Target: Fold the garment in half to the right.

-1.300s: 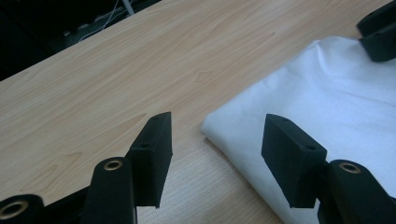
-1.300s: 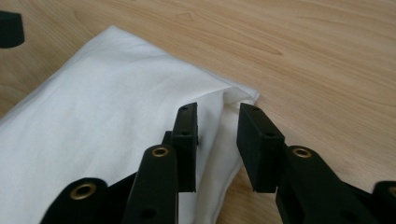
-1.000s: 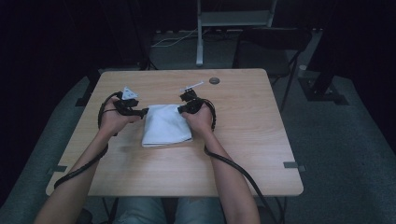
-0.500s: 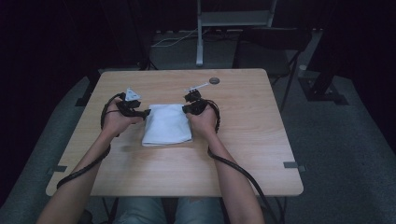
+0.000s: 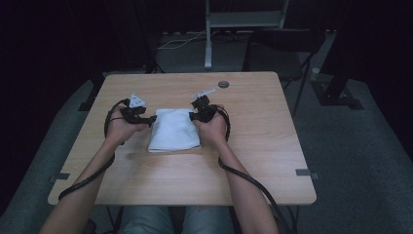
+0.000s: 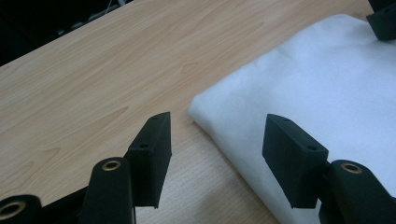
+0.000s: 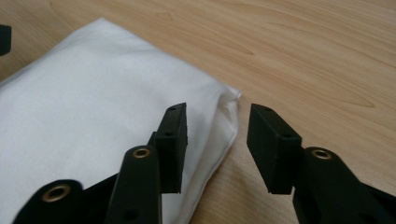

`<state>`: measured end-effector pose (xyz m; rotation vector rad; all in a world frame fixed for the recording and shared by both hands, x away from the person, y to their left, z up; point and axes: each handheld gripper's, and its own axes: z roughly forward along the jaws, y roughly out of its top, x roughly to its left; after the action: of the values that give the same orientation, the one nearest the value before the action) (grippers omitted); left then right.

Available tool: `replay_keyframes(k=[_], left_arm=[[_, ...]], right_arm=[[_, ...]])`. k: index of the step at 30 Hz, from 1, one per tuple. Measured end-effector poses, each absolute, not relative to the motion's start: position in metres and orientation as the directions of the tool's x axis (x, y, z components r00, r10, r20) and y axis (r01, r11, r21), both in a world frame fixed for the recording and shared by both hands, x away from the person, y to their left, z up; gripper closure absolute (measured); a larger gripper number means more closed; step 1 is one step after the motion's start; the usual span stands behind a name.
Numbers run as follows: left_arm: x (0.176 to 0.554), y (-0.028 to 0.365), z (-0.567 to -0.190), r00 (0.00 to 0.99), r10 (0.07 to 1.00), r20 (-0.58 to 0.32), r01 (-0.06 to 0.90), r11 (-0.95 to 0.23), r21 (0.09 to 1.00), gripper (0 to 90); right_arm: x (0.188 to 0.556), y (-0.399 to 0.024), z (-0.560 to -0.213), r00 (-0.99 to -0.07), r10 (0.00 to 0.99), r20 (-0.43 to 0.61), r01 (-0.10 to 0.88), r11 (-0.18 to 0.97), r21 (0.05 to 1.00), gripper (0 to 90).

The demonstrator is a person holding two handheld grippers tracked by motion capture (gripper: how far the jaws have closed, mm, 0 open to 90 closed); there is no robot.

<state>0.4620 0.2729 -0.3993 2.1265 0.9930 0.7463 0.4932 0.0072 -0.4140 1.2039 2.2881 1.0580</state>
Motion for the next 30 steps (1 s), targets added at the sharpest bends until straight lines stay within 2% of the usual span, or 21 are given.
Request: replay_keyframes(k=[12,30], left_arm=[[0.453,0.283,-0.401,0.541,0.820,0.187,0.429,-0.460,0.778,41.0],[0.438,0.294,-0.402,0.539,0.822,0.187,0.404,-0.447,0.798,38.9]], right_arm=[[0.482,-0.010,-0.415,-0.582,0.812,0.034,0.552,0.364,0.750,44.6],[0.467,-0.025,-0.412,-0.594,0.804,0.032,0.540,0.369,0.757,39.3]])
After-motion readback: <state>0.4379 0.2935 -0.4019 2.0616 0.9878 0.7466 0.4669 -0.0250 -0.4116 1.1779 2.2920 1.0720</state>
